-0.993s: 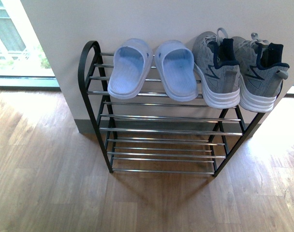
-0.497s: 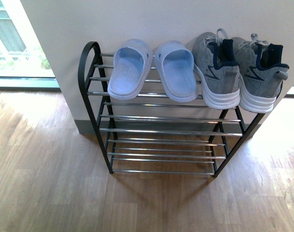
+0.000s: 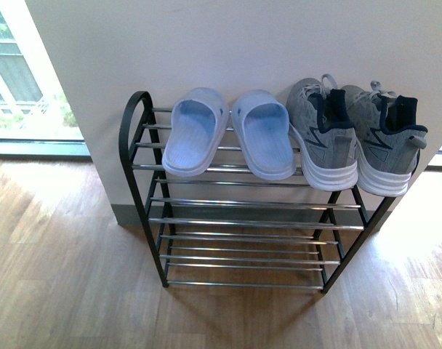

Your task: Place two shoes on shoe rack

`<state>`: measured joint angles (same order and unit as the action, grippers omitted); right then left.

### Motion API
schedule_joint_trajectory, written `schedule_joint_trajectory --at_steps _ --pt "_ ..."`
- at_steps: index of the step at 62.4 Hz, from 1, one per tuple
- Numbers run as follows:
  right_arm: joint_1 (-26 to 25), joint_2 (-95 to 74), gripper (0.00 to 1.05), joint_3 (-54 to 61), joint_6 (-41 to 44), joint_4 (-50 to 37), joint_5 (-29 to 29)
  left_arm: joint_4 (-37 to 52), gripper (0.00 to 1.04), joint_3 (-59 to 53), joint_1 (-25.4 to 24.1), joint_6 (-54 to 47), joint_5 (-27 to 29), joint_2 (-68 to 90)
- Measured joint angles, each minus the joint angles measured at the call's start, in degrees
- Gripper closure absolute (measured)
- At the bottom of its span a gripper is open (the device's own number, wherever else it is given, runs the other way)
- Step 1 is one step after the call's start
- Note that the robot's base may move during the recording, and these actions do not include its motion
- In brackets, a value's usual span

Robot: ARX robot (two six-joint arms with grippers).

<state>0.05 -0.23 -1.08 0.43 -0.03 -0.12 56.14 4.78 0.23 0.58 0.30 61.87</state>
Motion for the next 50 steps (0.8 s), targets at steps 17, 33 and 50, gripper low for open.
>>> schedule_joint_trajectory --at_steps 17,33,50 --pt "0.0 0.0 0.09 0.0 0.0 0.0 0.0 -10.9 1.04 -3.0 0.0 0.0 -0.2 -14.1" --pt "0.0 0.0 0.09 0.0 0.0 0.0 0.0 -19.9 1.04 -3.9 0.0 0.0 -0.2 -24.5" --pt "0.0 0.0 0.09 0.0 0.0 0.0 0.0 -29.6 1.04 -4.0 0.0 0.0 -0.2 -35.0"
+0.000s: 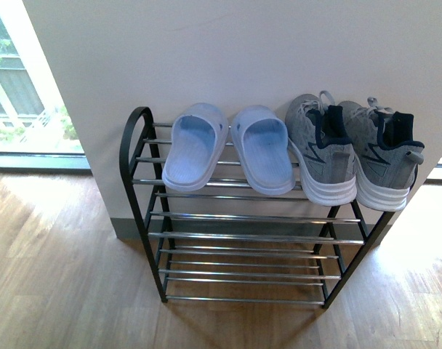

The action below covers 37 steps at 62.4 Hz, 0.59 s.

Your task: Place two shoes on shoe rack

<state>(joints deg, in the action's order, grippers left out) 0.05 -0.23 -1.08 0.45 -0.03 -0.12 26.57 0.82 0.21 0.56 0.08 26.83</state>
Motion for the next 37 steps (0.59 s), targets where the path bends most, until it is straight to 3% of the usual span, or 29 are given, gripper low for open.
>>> schedule_joint_trajectory --at_steps 37 --pt "0.0 0.0 0.09 0.0 0.0 0.0 0.0 -13.3 1.04 0.0 0.0 0.0 0.0 -13.6"
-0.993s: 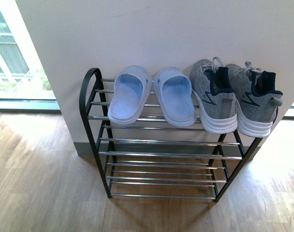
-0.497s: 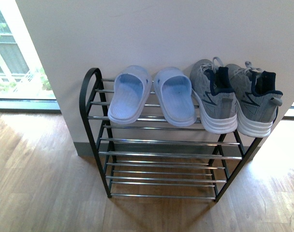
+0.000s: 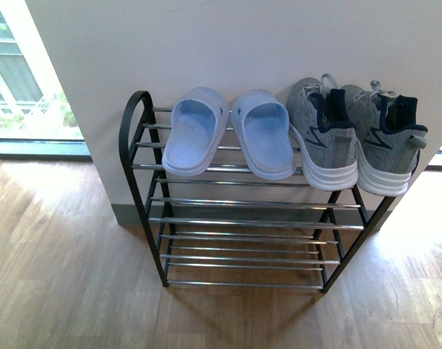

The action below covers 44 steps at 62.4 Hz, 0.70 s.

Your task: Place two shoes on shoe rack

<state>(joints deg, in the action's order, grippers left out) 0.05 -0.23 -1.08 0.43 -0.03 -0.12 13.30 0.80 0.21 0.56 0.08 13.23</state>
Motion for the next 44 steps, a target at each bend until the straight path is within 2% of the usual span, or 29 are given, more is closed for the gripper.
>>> schedule_joint_trajectory --at_steps 12,18,30,44 --pt "0.0 0.0 0.09 0.0 0.0 0.0 0.0 -3.4 1.04 0.0 0.0 0.0 0.0 -3.5" --pt "0.0 0.0 0.09 0.0 0.0 0.0 0.0 -12.1 1.04 0.0 0.0 0.0 0.0 -10.1" --pt "0.0 0.0 0.09 0.0 0.0 0.0 0.0 -13.3 1.03 0.0 0.0 0.0 0.0 -12.3" --pt "0.0 0.0 0.09 0.0 0.0 0.0 0.0 -13.3 0.65 0.0 0.0 0.0 0.0 -12.3"
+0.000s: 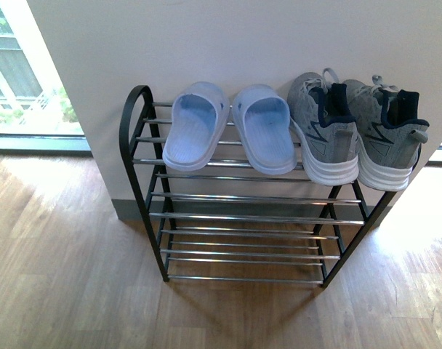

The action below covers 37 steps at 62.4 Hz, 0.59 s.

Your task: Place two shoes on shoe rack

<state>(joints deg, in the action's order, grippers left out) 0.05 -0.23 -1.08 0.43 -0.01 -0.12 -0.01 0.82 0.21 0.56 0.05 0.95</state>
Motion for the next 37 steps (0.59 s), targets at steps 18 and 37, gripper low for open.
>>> schedule_joint_trajectory --at_steps 18,37 --pt "0.0 0.0 0.09 0.0 0.0 0.0 0.0 0.0 0.14 0.0 0.0 0.0 0.0 0.0" --pt "0.0 0.0 0.09 0.0 0.0 0.0 0.0 0.0 0.09 0.0 0.0 -0.1 0.0 0.0"
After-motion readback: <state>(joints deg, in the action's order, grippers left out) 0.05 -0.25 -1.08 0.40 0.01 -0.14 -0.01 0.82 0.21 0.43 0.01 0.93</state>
